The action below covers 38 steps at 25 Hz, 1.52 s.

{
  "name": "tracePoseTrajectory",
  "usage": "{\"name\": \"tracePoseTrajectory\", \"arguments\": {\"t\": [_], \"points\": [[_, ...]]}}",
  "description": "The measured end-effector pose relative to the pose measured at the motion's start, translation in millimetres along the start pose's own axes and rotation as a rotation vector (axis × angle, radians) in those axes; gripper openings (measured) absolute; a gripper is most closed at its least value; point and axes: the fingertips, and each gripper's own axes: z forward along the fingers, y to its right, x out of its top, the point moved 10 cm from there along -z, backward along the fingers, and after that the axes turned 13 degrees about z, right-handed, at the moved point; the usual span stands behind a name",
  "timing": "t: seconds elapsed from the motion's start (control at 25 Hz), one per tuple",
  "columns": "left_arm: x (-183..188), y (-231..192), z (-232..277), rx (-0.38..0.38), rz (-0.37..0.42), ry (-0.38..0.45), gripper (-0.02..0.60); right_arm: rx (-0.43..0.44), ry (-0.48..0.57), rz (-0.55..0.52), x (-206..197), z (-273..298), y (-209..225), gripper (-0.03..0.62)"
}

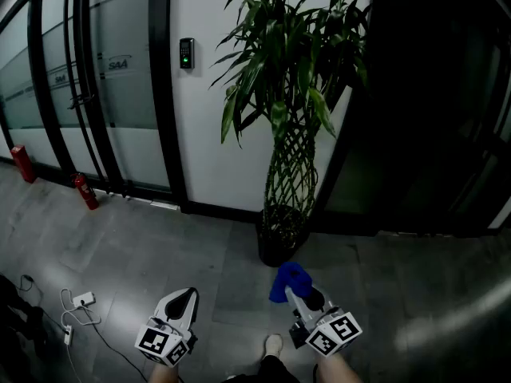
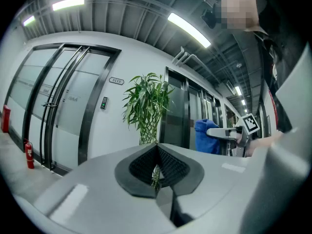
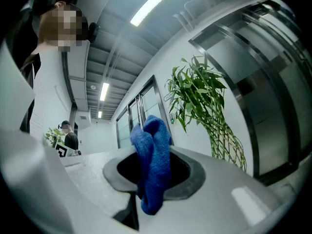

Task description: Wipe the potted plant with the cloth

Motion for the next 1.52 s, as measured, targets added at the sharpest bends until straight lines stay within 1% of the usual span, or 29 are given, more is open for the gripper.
{"name": "tracePoseTrajectory", "arguments": {"t": [0.12,0.24,0.32,0.44,0.6,0.72,0.92,1.08,1.16,1.4,1.52], "points": [[1,-1,33,-0.010,0.031,-0.006,0.006,0.026,0.012,0.009,8,21,25,0.095],[2,1,77,-0.013,0.054,-0.010,0.006,0.048,0.027,0.021,22,46,61,0.095],[3,3,108,-0.022,0.070,-0.001,0.006,0.066,0.032,0.025,33,64,87,0.095],[6,2,155,-0.020,0.087,0.019,0.006,0.098,0.030,0.001,54,91,120,0.095],[2,2,211,-0.002,0.064,0.028,0.006,0.133,0.026,-0.043,81,118,158,0.095],[-4,4,249,-0.002,0.049,0.003,0.006,0.153,0.022,-0.044,103,135,182,0.095],[1,-4,303,-0.033,0.064,-0.015,0.006,0.189,0.048,-0.121,142,167,197,0.095],[-1,-28,343,-0.106,0.097,-0.009,0.006,0.171,0.079,-0.219,162,195,195,0.095],[0,-37,363,-0.163,0.111,0.000,0.006,0.139,0.100,-0.261,170,203,191,0.095],[13,-70,425,-0.340,0.136,0.066,0.006,0.054,0.168,-0.365,194,233,176,0.095],[22,-83,458,-0.421,0.164,0.093,0.006,0.014,0.191,-0.435,205,250,171,0.095]]}}
